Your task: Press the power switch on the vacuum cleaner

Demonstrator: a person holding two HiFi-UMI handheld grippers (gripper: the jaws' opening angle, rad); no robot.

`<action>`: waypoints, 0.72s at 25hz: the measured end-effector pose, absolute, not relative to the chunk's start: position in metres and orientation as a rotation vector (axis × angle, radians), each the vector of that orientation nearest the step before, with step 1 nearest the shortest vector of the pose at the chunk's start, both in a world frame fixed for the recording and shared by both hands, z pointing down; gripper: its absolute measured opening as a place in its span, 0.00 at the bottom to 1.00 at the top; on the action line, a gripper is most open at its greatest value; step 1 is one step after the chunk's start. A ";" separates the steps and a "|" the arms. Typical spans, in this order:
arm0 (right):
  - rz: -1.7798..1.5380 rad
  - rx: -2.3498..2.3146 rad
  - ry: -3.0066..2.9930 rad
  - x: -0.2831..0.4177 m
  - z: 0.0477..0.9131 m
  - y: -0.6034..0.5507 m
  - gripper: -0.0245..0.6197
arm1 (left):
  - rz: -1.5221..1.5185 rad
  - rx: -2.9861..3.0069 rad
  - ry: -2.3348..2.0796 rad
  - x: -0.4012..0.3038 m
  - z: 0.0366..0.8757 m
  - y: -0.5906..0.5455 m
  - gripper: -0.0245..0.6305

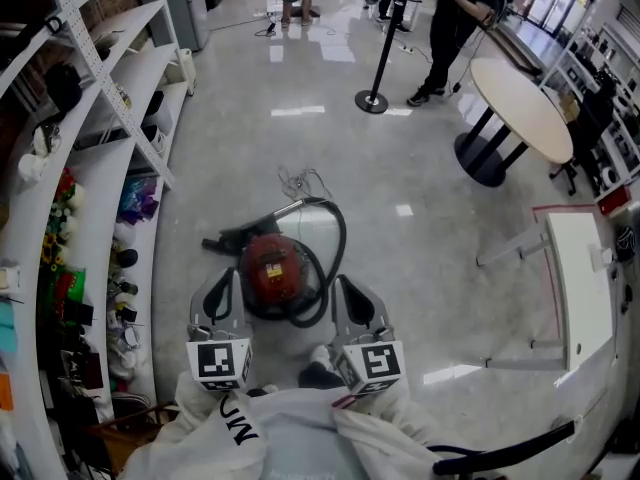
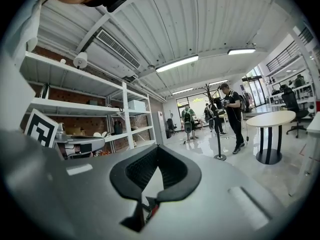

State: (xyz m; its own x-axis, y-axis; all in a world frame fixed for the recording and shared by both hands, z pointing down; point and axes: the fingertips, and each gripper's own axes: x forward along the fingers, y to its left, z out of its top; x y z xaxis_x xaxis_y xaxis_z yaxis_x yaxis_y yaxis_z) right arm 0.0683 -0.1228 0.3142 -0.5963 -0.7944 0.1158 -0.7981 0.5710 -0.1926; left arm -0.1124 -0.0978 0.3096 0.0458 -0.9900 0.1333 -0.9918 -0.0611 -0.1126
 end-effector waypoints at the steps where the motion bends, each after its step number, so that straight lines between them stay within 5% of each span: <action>1: 0.357 1.396 -2.774 0.071 0.315 -0.126 0.04 | 0.278 2.257 -2.153 -0.110 0.310 -0.100 0.04; 18: 0.401 1.268 -2.834 0.103 0.326 -0.171 0.04 | 0.335 2.176 -2.236 -0.071 0.310 -0.126 0.04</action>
